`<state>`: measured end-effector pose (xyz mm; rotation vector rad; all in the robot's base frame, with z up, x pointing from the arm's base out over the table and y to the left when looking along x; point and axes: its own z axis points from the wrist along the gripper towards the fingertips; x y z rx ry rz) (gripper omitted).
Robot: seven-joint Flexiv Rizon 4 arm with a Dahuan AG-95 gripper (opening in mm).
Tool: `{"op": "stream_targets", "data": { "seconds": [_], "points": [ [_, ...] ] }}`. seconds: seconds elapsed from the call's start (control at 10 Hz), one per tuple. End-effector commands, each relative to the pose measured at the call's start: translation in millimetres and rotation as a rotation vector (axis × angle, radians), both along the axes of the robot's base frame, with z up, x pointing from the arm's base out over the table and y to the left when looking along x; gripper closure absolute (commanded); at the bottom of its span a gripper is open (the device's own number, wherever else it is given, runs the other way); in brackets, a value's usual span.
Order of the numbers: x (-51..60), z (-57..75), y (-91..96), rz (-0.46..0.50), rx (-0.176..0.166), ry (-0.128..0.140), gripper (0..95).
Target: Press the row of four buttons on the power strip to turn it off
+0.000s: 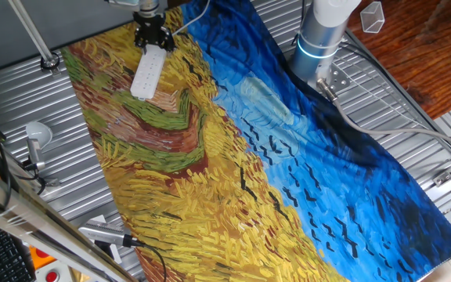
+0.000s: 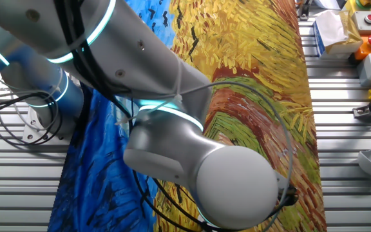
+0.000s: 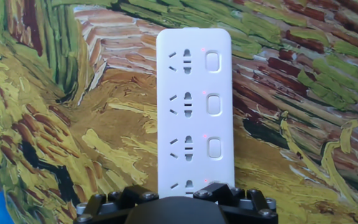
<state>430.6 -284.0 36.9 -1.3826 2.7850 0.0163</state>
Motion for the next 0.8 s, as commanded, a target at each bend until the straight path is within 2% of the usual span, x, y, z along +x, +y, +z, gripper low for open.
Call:
{"op": "stream_targets", "data": {
  "seconds": [0.1,0.4,0.8],
  "points": [
    [0.8,-1.1,-0.5,0.001,-0.001,-0.001,19.0],
    [0.7,-8.3,0.6,0.002,0.003,-0.005,19.0],
    [-0.4,-11.5,1.5,0.007,0.0,-0.009,19.0]
  ]
}}
